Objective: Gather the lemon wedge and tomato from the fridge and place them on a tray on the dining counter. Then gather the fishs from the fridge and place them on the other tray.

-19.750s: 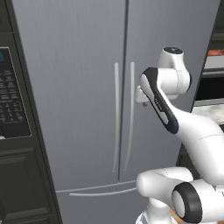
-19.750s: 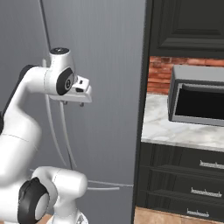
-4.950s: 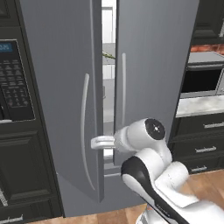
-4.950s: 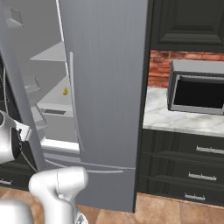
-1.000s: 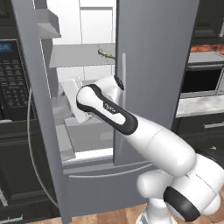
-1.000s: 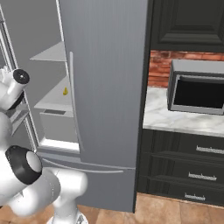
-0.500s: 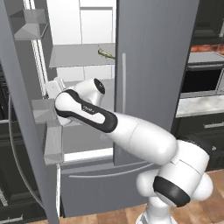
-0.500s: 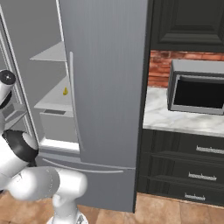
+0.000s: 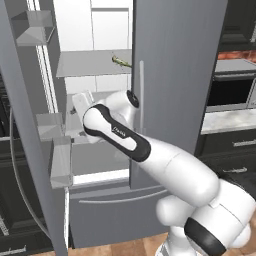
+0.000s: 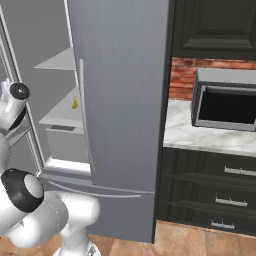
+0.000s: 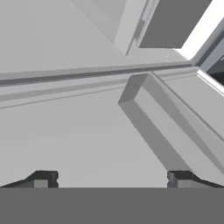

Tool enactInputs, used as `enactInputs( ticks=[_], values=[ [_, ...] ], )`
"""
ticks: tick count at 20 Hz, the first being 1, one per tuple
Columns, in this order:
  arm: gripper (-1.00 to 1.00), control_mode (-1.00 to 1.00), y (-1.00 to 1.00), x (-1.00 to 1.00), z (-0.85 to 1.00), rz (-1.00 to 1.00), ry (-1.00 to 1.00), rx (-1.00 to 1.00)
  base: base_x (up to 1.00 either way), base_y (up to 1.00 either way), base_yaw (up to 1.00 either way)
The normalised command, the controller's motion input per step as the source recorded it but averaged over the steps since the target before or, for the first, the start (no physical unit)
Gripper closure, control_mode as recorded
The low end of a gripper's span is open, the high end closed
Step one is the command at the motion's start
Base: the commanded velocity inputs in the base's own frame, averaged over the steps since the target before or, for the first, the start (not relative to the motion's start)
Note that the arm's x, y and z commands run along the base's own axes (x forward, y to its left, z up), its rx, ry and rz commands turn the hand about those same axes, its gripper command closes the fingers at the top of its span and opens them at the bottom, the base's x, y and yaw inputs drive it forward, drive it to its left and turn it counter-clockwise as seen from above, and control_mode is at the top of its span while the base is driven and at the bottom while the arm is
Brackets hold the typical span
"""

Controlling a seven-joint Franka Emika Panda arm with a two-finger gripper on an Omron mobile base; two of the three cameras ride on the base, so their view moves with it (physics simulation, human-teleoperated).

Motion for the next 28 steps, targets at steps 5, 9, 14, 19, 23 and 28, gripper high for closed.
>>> enactInputs(
  ticks=[5, 9, 14, 19, 23, 28],
  values=[
    [-1.0, -1.0, -1.0, -0.12, 0.25, -0.05, 0.0, -0.06, 0.0, 0.0, 0.0],
    [-1.0, -1.0, -0.92, -0.07, 0.34, 0.0, -0.06, -0.2, 0.0, 0.0, 0.0],
    [-1.0, -1.0, -0.82, -0.22, 0.21, 0.03, -0.12, -0.31, 0.0, 0.0, 0.0],
    [-1.0, -1.0, -0.62, -0.24, 0.01, 0.09, -0.11, -0.37, 0.0, 0.0, 0.0],
    [-1.0, -1.0, -0.57, -0.01, 0.0, 0.09, -0.15, -0.32, 0.0, 0.0, 0.0],
    [-1.0, -1.0, -0.39, 0.0, 0.0, 0.1, -0.22, -0.29, 0.0, 0.0, 0.0]
  ],
)
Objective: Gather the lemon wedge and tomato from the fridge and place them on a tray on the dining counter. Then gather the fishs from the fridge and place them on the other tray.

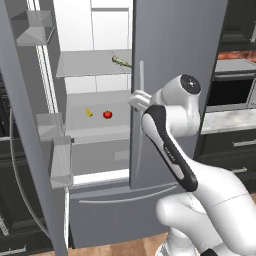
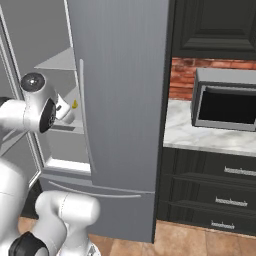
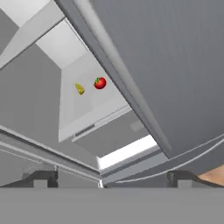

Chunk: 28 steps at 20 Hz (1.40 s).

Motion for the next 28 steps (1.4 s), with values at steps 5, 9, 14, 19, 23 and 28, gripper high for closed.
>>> enactInputs(
  ticks=[5, 9, 14, 19, 23, 28],
  values=[
    [-1.0, -1.0, -0.12, 0.15, -0.01, 0.14, -0.13, -0.26, 0.0, 0.0, 0.0],
    [-1.0, -1.0, 0.0, 0.09, -0.02, 0.21, -0.05, -0.26, 0.0, 0.0, 0.0],
    [-1.0, -1.0, -0.21, 0.23, -0.03, 0.16, 0.0, -0.19, 0.0, 0.0, 0.0],
    [-1.0, -1.0, -0.26, 0.16, -0.07, 0.1, 0.0, -0.25, 0.0, 0.0, 0.0],
    [-1.0, -1.0, -0.06, 0.43, -0.23, 0.02, 0.01, -0.18, 0.0, 0.0, 0.0],
    [-1.0, -1.0, 0.0, 0.47, -0.27, 0.0, 0.05, -0.08, 0.0, 0.0, 0.0]
  ],
)
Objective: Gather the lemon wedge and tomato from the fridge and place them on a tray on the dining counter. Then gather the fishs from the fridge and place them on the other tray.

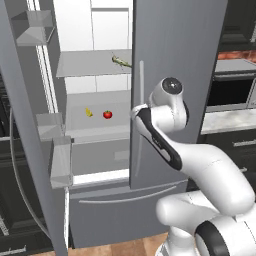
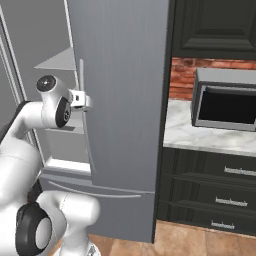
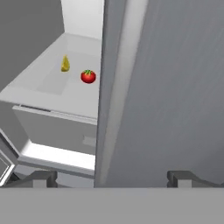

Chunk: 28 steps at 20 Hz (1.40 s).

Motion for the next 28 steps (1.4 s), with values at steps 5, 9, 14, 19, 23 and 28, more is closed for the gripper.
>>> enactInputs(
  ticks=[5, 9, 14, 19, 23, 28],
  values=[
    [-1.0, -1.0, 0.0, 0.35, -0.25, 0.0, 0.05, -0.01, 0.0, 0.0, 0.0],
    [-1.0, -1.0, 0.0, 0.22, -0.22, 0.0, 0.02, 0.0, 0.0, 0.0, 0.0],
    [-1.0, -1.0, 0.0, 0.24, -0.19, 0.0, 0.01, 0.0, 0.0, 0.0, 0.0],
    [-1.0, -1.0, 0.0, 0.24, -0.14, 0.0, 0.0, 0.0, 0.0, 0.0, 0.0],
    [-1.0, -1.0, 0.0, 0.26, -0.06, 0.0, 0.0, 0.0, 0.0, 0.0, 0.0],
    [-1.0, -1.0, 0.0, 0.27, -0.06, 0.0, 0.0, 0.0, 0.0, 0.0, 0.0]
  ],
)
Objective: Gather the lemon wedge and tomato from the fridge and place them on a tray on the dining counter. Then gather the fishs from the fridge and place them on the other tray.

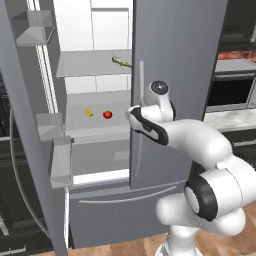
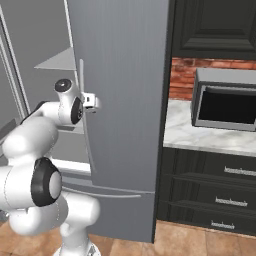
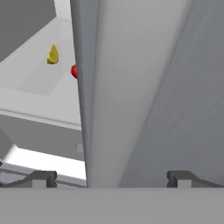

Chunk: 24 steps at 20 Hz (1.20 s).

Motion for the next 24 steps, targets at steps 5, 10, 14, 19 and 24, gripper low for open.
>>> enactInputs(
  ticks=[5, 10, 14, 19, 24],
  values=[
    [-1.0, -1.0, 0.05, 0.28, -0.09, 0.0, 0.0, 0.0, 0.0, 0.0, 0.0],
    [-1.0, -1.0, 0.05, 0.14, -0.11, 0.0, 0.0, 0.0, 0.0, 0.0, 0.0],
    [1.0, -1.0, 0.01, 0.17, -0.17, 0.0, 0.0, 0.0, 0.0, 0.0, 0.0],
    [1.0, -1.0, 0.01, 0.56, -0.28, -0.01, 0.01, 0.0, 0.0, 0.0, 0.0],
    [1.0, -1.0, 0.14, 0.85, -0.28, -0.03, 0.0, 0.0, 0.0, 0.0, 0.0]
  ],
)
